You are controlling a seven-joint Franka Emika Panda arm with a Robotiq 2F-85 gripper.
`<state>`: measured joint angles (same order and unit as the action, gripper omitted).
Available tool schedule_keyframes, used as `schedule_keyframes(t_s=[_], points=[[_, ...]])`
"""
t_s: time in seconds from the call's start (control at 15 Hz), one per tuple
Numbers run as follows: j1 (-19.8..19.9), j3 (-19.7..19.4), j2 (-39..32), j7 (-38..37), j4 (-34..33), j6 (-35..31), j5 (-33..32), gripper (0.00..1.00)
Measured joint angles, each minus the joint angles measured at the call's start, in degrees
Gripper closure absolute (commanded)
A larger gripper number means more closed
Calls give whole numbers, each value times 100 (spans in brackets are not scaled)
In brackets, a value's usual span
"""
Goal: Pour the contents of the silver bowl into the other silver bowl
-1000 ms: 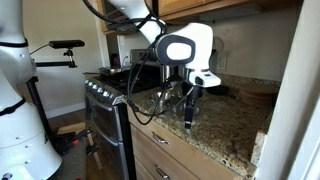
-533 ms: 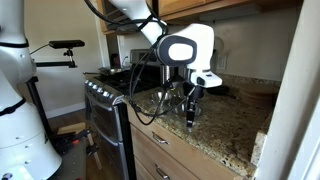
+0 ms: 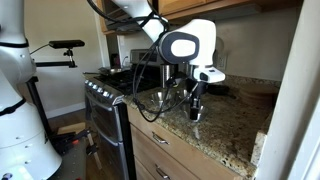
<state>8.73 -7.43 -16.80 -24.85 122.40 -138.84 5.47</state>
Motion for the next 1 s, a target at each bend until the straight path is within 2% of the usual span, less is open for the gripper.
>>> schedule_keyframes(t_s=[0.47, 1.0], points=[[-30, -10, 111, 280, -36, 1, -182, 93], [-252, 17, 310, 502, 2, 10, -521, 92]])
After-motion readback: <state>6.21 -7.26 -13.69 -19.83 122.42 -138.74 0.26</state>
